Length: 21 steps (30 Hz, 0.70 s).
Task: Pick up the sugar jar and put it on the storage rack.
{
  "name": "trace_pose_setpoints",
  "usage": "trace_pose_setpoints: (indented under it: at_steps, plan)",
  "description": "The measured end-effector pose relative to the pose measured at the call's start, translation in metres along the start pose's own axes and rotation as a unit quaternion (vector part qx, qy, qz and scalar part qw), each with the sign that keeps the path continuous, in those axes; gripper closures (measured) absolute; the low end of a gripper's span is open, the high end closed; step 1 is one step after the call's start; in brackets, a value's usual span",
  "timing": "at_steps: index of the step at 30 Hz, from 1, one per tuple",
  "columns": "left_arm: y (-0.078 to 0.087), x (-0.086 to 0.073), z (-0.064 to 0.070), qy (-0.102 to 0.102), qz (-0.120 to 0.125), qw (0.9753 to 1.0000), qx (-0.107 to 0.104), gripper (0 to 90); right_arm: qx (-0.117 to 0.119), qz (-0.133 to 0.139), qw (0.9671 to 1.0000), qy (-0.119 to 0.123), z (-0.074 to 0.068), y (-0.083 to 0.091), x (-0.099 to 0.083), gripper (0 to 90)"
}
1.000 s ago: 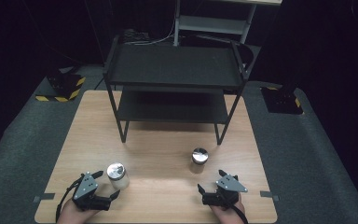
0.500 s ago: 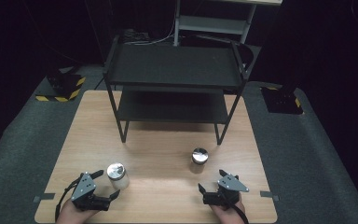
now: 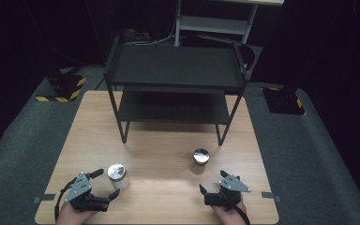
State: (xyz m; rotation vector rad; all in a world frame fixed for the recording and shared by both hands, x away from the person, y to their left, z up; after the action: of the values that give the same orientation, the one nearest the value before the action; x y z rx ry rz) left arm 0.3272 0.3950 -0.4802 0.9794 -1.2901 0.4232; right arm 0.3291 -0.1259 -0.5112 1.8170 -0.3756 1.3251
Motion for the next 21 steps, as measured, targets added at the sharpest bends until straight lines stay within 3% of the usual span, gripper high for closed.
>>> trace_pose_setpoints:
  at_steps: [15, 21]
  plan:
    - [-0.007, 0.002, 0.004, 0.013, 0.016, 0.9997, 0.010, 2.8, -0.001, 0.000, 1.0000, 0.001, 0.000, 0.000, 0.000, 0.2]
    - [-0.014, 0.002, 0.004, 0.015, 0.023, 0.9996, 0.009, 8.9, -0.004, 0.000, 1.0000, 0.003, -0.001, 0.000, 0.000, 0.2]
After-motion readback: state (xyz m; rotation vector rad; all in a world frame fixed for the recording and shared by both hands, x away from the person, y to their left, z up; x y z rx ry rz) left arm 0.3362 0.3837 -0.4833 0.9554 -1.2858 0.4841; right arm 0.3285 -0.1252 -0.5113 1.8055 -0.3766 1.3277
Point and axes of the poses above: each handheld gripper's, and its own axes: y roughly backward along the jaws, x roughly out of its top, z roughly to its right, the point moved 10 cm from there along -y, roughly forward along the jaws, and after that the axes turned 9 degrees about x, right-handed, at the moved point
